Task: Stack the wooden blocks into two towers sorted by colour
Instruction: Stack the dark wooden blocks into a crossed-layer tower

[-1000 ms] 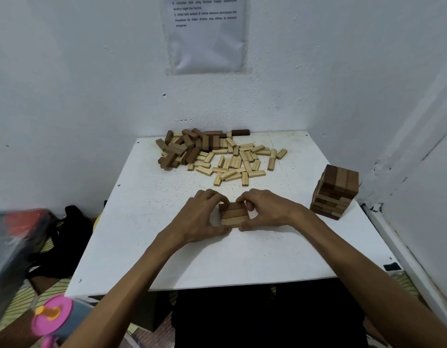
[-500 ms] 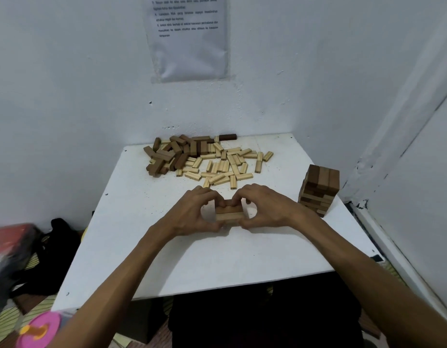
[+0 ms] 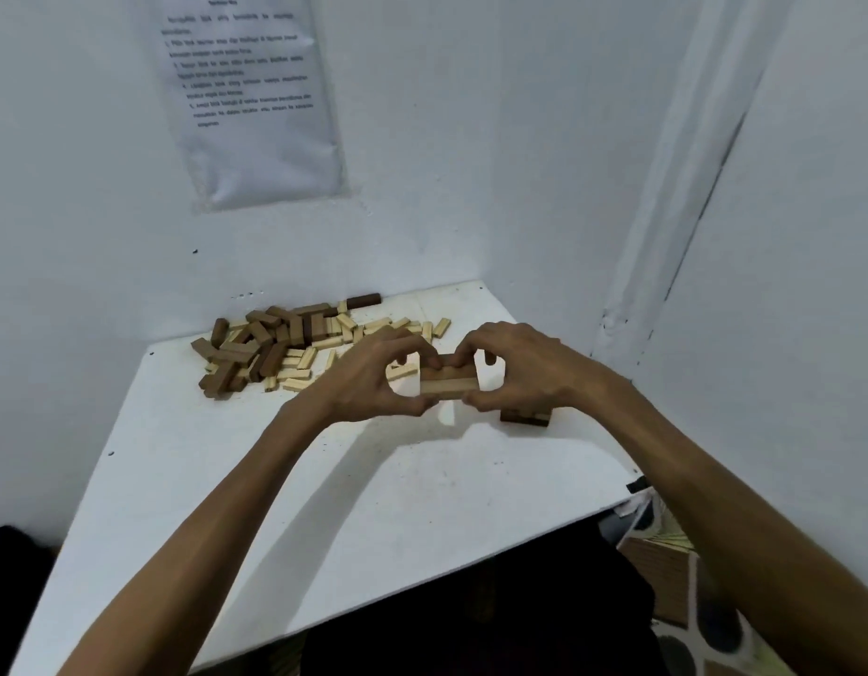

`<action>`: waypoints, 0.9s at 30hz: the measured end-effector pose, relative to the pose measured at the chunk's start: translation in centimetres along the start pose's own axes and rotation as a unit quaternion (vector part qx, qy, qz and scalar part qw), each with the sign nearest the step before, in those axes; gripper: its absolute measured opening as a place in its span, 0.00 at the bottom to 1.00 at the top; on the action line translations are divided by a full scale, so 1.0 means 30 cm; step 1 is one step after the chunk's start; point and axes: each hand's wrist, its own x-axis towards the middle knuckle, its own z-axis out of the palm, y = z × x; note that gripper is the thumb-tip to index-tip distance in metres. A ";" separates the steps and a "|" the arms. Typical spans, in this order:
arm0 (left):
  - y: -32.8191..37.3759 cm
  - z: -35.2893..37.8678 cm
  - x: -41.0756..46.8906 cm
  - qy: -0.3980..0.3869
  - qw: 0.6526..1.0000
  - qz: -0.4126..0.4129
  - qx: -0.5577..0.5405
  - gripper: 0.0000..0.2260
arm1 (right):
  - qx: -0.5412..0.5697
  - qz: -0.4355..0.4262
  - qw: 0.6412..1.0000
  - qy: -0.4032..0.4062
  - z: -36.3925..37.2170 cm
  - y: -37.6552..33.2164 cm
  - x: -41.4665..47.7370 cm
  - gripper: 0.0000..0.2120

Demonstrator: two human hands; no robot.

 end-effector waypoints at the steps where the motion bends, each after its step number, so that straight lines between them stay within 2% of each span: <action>1: 0.007 0.005 0.026 -0.001 1.000 0.005 -0.006 0.17 | 0.010 0.006 1.000 0.008 -0.017 0.012 -0.012 0.19; 8: 0.066 0.069 0.224 -0.025 0.998 0.046 -0.025 0.18 | 0.020 0.046 0.997 0.050 -0.109 0.131 -0.097 0.20; 13: 0.080 0.124 0.332 -0.055 0.996 0.056 -0.031 0.18 | 0.024 0.082 0.995 0.052 -0.135 0.218 -0.137 0.21; 27: 0.068 0.180 0.409 -0.073 0.994 0.055 -0.053 0.19 | 0.032 0.098 0.994 0.046 -0.132 0.309 -0.138 0.21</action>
